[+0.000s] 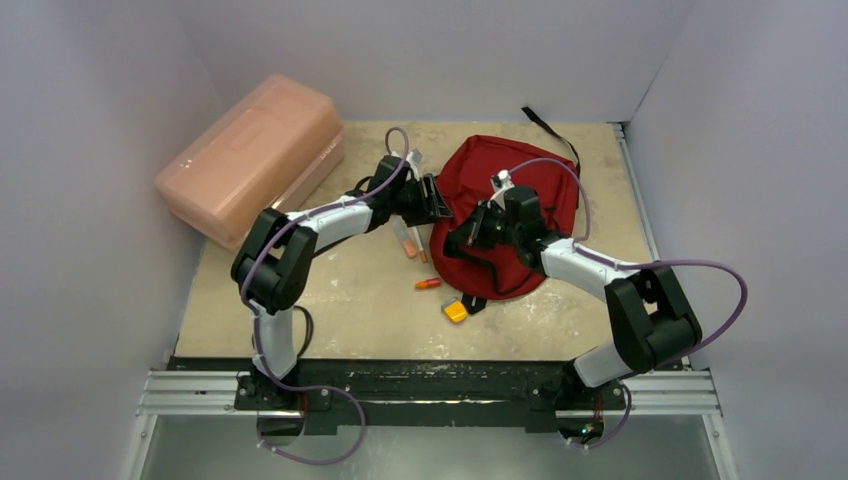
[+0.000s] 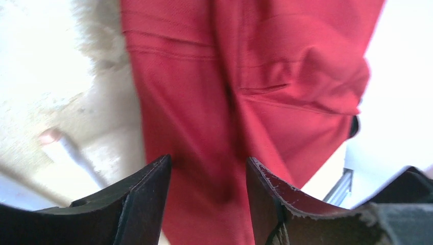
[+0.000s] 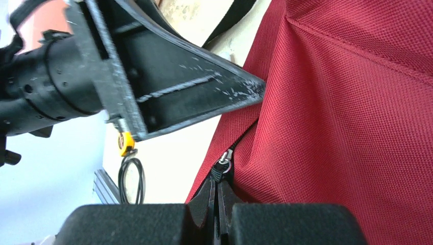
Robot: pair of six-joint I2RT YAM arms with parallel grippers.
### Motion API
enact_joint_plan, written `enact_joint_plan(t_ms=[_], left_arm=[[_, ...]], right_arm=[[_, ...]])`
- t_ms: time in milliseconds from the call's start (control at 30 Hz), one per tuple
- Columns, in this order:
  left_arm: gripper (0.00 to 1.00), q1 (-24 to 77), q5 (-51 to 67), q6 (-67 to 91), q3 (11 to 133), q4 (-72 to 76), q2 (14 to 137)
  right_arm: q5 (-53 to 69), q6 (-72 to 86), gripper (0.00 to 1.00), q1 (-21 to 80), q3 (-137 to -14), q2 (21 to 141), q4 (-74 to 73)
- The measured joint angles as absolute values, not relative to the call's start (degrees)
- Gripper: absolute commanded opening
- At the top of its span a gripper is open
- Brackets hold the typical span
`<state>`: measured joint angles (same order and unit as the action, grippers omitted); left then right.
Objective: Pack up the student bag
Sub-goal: Zip the student bag at the center of the board.
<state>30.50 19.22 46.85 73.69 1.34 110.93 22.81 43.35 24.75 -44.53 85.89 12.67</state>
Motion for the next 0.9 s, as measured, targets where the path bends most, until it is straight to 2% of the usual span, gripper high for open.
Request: enact_joint_plan(t_ms=[233, 267, 400, 600, 900], left_arm=[[0.53, 30.6, 17.4, 43.9, 76.2, -5.6, 113.5], [0.50, 30.8, 17.3, 43.7, 77.0, -5.8, 114.1], [0.20, 31.1, 17.4, 42.8, 79.5, -5.7, 115.9], [0.02, 31.2, 17.0, 43.1, 80.2, -3.8, 117.3], [0.00, 29.7, 16.3, 43.8, 80.3, 2.2, 118.0]], right_arm=[[23.2, 40.4, 0.00, 26.0, -46.6, 85.9, 9.9], [23.1, 39.9, 0.00, 26.3, -47.0, 85.9, 9.6], [22.4, 38.4, 0.00, 27.7, -48.9, 86.0, 7.5], [19.5, 35.4, 0.00, 30.5, -50.8, 84.8, -0.8], [14.4, 31.4, 0.00, 32.5, -48.1, 70.8, -12.8]])
